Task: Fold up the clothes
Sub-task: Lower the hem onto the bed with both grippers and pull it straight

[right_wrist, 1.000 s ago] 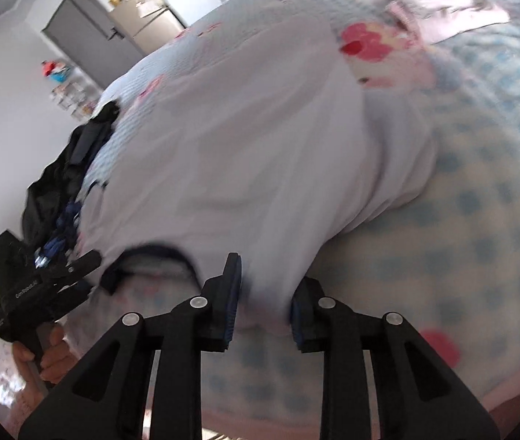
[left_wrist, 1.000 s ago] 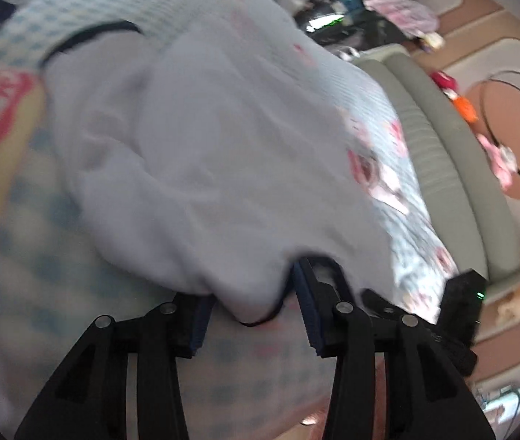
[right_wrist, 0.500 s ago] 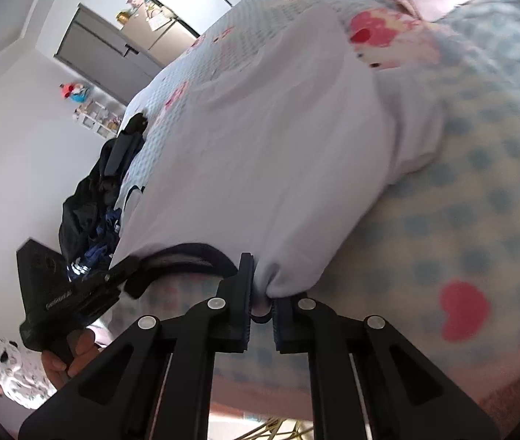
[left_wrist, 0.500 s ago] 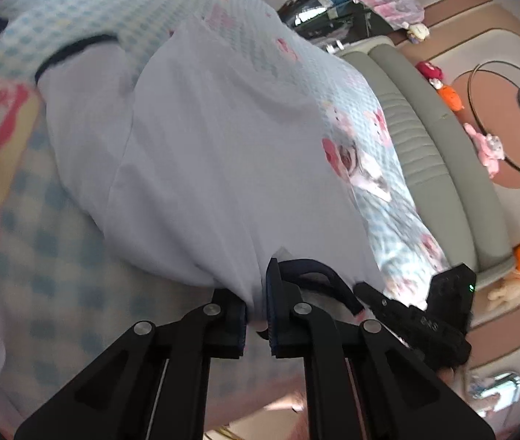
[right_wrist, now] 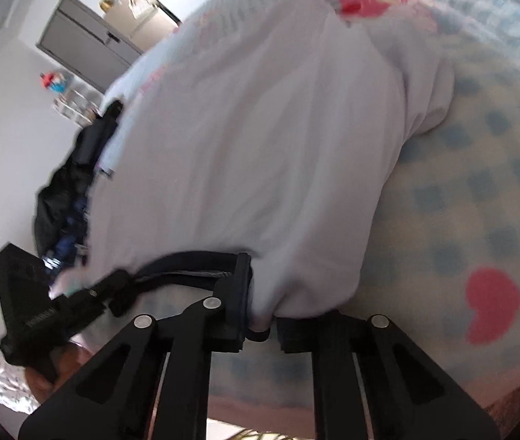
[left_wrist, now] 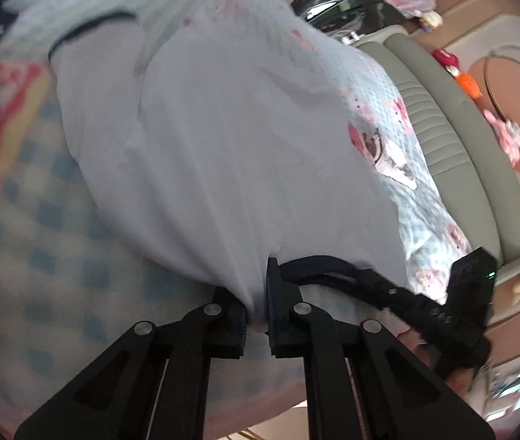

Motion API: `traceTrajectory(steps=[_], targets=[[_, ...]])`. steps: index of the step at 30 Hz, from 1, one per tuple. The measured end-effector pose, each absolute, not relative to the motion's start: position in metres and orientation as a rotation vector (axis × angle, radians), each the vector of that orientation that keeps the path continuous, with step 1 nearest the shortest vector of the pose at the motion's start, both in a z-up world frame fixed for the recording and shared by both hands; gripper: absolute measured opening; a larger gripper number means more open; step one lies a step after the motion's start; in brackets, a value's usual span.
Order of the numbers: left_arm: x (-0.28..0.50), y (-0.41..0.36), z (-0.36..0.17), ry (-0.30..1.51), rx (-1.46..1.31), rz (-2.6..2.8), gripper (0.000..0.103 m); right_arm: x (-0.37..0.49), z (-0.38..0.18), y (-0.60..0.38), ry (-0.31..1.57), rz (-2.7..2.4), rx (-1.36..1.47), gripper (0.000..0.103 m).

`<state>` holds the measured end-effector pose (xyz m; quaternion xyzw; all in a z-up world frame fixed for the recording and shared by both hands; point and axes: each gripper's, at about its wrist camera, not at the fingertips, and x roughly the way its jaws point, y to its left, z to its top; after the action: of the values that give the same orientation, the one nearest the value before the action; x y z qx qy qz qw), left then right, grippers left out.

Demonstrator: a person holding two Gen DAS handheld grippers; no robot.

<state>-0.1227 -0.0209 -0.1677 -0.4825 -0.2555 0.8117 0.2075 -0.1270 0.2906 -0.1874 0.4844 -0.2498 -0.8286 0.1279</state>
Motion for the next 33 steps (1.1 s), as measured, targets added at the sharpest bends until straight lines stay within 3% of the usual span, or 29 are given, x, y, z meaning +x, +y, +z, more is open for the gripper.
traceTrajectory(steps=[13,17,21,25,33], targets=[[-0.076,-0.01,-0.148,-0.619,-1.352,2.226,0.008,-0.07,-0.146,0.292,-0.738,-2.422,1.323,0.009],[-0.069,-0.009,-0.173,-0.625,-1.432,2.198,0.009,-0.056,-0.159,0.29,-0.632,-2.46,1.371,0.009],[-0.069,-0.014,-0.189,-0.643,-1.503,2.174,0.017,-0.061,-0.202,0.291,-0.647,-2.414,1.547,0.014],[-0.063,-0.023,-0.185,-0.631,-1.493,2.177,0.033,-0.053,-0.191,0.298,-0.652,-2.45,1.504,0.025],[-0.061,-0.063,-0.172,-0.774,-1.441,2.285,0.033,-0.048,-0.176,0.332,-0.793,-2.518,1.466,0.025]])
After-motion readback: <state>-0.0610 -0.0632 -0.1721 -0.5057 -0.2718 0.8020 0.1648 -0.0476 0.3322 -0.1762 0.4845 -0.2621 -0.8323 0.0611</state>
